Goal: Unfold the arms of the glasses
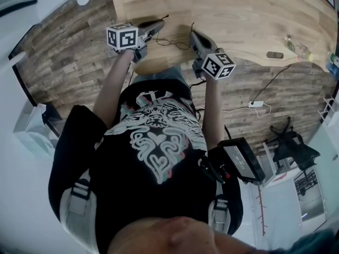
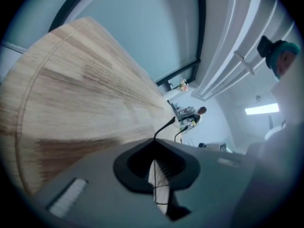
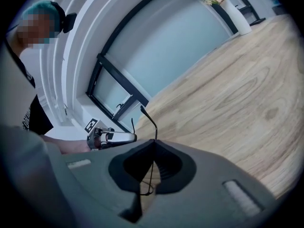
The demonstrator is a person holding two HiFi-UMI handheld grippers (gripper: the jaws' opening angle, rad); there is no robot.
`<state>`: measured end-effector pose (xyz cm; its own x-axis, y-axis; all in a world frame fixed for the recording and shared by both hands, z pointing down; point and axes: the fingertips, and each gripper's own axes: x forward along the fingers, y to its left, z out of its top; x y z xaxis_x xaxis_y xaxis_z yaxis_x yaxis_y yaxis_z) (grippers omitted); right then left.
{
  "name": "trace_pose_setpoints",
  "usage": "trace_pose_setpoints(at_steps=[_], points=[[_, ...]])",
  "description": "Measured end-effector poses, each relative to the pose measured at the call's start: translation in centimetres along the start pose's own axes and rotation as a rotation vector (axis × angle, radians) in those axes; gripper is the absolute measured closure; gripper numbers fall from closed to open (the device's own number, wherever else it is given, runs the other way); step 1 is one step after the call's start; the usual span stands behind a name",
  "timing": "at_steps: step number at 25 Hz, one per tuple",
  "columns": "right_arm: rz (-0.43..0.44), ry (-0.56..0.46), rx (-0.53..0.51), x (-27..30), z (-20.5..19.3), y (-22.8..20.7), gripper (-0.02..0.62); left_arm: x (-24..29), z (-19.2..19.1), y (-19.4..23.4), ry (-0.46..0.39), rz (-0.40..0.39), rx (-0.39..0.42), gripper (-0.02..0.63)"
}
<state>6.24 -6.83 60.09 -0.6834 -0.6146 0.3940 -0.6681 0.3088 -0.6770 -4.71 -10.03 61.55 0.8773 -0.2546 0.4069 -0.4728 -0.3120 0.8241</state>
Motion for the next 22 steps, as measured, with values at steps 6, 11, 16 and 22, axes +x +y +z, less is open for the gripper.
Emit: trace_pose_setpoints(at_steps=[6,11,16,22], points=[[-0.005,-0.008,0.011,-0.01,0.09,-0.09,0.595,-0.08,-0.04,0.12,0.000,0.000,-0.005,0.617],[0.000,-0.005,-0.001,-0.10,0.19,-0.13,0.595,0.16,0.09,-0.04,-0.001,0.001,-0.001,0.617],[0.006,-0.014,0.005,-0.29,0.24,-0.20,0.595,0.20,0.04,-0.01,0.000,0.002,-0.001,0.617],[0.014,-0.013,-0.003,-0.28,0.27,0.07,0.595,-0.03,0.12,0.07,-0.008,0.008,-0.001,0.617]])
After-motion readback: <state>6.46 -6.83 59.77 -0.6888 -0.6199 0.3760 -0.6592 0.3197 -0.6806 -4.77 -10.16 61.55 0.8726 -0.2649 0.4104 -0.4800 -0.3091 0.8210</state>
